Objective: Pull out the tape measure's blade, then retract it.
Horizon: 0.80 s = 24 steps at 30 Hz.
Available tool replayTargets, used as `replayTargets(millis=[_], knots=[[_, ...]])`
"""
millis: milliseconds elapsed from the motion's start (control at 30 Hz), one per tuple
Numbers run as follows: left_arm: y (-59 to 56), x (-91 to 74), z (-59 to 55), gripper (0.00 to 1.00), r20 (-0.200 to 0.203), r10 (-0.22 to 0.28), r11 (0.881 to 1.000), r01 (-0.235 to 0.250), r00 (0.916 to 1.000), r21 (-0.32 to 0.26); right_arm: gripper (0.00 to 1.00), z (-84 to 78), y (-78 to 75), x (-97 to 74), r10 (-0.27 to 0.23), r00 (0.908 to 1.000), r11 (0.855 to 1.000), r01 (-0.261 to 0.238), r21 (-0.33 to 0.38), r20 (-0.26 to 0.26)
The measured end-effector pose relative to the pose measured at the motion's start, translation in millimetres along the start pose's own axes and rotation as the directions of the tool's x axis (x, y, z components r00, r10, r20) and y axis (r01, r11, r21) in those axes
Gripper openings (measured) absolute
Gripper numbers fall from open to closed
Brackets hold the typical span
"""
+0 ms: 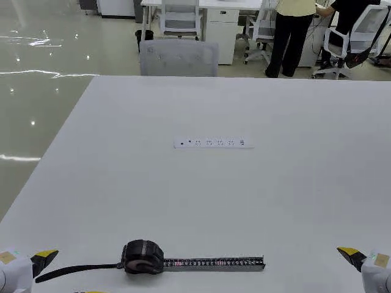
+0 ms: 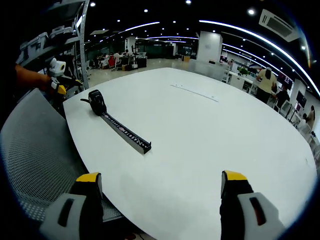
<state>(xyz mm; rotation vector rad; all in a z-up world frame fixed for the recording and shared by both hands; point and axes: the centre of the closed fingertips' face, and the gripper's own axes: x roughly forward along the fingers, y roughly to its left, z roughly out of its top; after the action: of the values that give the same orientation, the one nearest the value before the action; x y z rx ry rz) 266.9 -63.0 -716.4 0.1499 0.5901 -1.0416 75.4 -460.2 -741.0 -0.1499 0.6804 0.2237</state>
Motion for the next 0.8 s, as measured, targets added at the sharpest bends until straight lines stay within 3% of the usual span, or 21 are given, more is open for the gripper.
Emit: replayTargets(millis=[200,367,800], knots=[[-1.6,2.4,-8.2,1.0,-0.033,-0.002,0.999,0.003,0.9994,0.044,1.0,-3.6,-9.8,-5.1,-0.039,0.9991,0.999,0.038,-0.033,-0.015],[0.8,-0.3,-8.3,1.0,-0.025,0.008,1.0,-0.008,0.9996,0.028,1.0,-6.3,-4.2,-5.0,-0.01,0.9995,0.999,0.009,-0.044,-0.028],[-1.0,1.0,-7.8,1.0,-0.024,-0.001,1.0,0.001,0.9997,0.023,1.0,-7.2,-0.8,-6.6,-0.001,0.9994,0.998,-0.001,-0.055,-0.035]])
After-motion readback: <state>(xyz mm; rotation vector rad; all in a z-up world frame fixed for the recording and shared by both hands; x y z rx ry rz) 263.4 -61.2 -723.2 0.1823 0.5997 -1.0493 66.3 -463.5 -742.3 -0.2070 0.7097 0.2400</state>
